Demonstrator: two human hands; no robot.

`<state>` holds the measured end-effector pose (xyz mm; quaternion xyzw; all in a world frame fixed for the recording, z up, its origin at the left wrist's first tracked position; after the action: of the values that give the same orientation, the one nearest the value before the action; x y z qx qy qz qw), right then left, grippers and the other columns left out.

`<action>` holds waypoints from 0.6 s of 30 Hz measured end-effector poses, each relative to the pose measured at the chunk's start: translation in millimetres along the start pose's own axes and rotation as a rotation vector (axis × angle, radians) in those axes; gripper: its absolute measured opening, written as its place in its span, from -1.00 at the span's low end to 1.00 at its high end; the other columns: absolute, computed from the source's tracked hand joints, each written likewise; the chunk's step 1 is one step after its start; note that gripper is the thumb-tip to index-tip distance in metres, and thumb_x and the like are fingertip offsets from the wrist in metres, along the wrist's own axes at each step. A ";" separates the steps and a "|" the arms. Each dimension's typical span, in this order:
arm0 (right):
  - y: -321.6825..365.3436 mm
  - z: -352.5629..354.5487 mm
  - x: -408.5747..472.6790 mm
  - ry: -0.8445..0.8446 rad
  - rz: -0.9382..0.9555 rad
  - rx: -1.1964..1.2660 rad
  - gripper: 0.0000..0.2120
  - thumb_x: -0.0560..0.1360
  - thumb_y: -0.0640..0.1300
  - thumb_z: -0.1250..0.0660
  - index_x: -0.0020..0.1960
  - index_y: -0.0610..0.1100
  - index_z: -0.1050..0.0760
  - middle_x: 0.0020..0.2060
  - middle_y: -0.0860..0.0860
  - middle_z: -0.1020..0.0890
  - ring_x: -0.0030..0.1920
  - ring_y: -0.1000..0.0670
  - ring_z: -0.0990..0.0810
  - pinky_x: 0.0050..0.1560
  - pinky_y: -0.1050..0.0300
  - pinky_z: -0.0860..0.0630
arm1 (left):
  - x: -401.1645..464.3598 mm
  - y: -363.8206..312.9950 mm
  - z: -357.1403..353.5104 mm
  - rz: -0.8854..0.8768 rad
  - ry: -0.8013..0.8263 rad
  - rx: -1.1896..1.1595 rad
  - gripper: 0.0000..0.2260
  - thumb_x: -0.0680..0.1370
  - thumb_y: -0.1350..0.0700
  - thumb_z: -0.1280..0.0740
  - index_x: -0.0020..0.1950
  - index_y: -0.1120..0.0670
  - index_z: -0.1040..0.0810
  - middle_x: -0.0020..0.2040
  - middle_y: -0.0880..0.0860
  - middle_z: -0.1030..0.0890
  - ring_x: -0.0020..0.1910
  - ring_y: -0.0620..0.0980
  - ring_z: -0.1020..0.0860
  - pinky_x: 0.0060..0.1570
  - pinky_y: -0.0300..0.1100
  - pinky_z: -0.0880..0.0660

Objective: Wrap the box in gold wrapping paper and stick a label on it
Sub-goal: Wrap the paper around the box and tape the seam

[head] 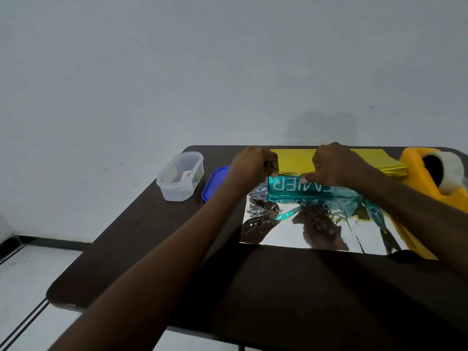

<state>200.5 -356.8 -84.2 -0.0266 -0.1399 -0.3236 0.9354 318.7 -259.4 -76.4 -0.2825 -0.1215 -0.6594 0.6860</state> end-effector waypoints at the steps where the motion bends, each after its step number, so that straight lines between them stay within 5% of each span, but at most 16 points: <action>1: -6.4 -1.5 -0.9 0.030 -0.015 0.005 -0.48 0.31 0.25 -0.51 -0.44 -0.14 -0.40 -0.48 -0.04 -0.48 -0.38 -0.05 -0.48 -0.36 0.15 -0.34 | 0.5 0.3 -0.5 -0.003 0.000 -0.002 -0.91 0.38 0.20 -0.47 -0.22 0.01 -0.69 -0.26 -0.05 -0.63 -0.32 -0.12 -0.47 -0.28 -0.16 -0.47; 7: -21.7 7.2 -11.5 0.133 -0.047 -0.076 -0.47 0.27 0.30 -0.52 -0.39 -0.16 -0.46 -0.45 -0.01 -0.50 -0.37 0.00 -0.46 -0.31 0.13 -0.36 | -0.5 -1.2 -0.3 -0.004 -0.003 0.021 -0.87 0.37 0.23 -0.44 -0.25 0.00 -0.68 -0.32 -0.12 -0.53 -0.33 -0.13 -0.46 -0.29 -0.16 -0.49; 10: 1.3 30.4 -19.1 -0.101 -0.034 -0.070 -0.49 0.23 0.37 -0.49 -0.30 -0.05 -0.44 -0.34 0.02 -0.56 -0.23 -0.05 -0.54 -0.28 0.14 -0.36 | -1.6 -2.1 0.7 0.018 0.007 0.050 -0.87 0.39 0.23 -0.43 -0.23 0.00 -0.68 -0.31 -0.12 -0.53 -0.31 -0.12 -0.45 -0.28 -0.14 -0.50; 13: 21.5 29.8 -22.9 -0.245 0.026 0.045 -0.61 0.28 0.23 -0.54 -0.23 -0.03 -0.47 -0.28 0.04 -0.58 -0.20 -0.04 -0.54 -0.26 0.13 -0.33 | -4.1 -4.4 1.0 0.017 0.006 0.063 -0.89 0.42 0.22 -0.41 -0.22 0.01 -0.68 -0.24 -0.07 -0.61 -0.26 -0.07 -0.51 -0.26 -0.12 -0.51; 15: 17.5 18.9 -24.0 -0.236 0.011 0.147 -0.70 0.33 0.06 -0.57 -0.25 -0.05 -0.48 -0.28 0.03 -0.57 -0.22 -0.04 -0.53 -0.25 0.12 -0.36 | -6.3 -5.5 1.5 0.026 0.007 0.066 -0.94 0.46 0.05 -0.45 -0.19 0.01 -0.68 -0.20 -0.05 -0.62 -0.21 -0.05 -0.55 -0.25 -0.15 -0.49; 18: 6.6 13.6 -29.0 -0.253 -0.017 0.275 -0.78 0.31 -0.12 -0.59 -0.26 -0.08 -0.53 -0.31 0.05 -0.59 -0.26 0.01 -0.55 -0.29 0.19 -0.36 | -7.9 -4.0 3.2 0.088 -0.061 0.090 -0.64 0.39 -0.28 -0.43 -0.24 0.03 -0.64 -0.24 -0.05 -0.59 -0.25 -0.08 -0.50 -0.31 -0.20 -0.39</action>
<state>179.4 -332.4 -79.0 0.0625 -0.2995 -0.3034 0.9024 314.7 -250.9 -77.1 -0.2766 -0.1593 -0.6138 0.7221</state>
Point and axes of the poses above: each hand's wrist, its own x-axis towards the middle knuckle, its own z-axis out of the back of the hand, y = z × x, the point moved 10 cm from there along x, towards the middle knuckle
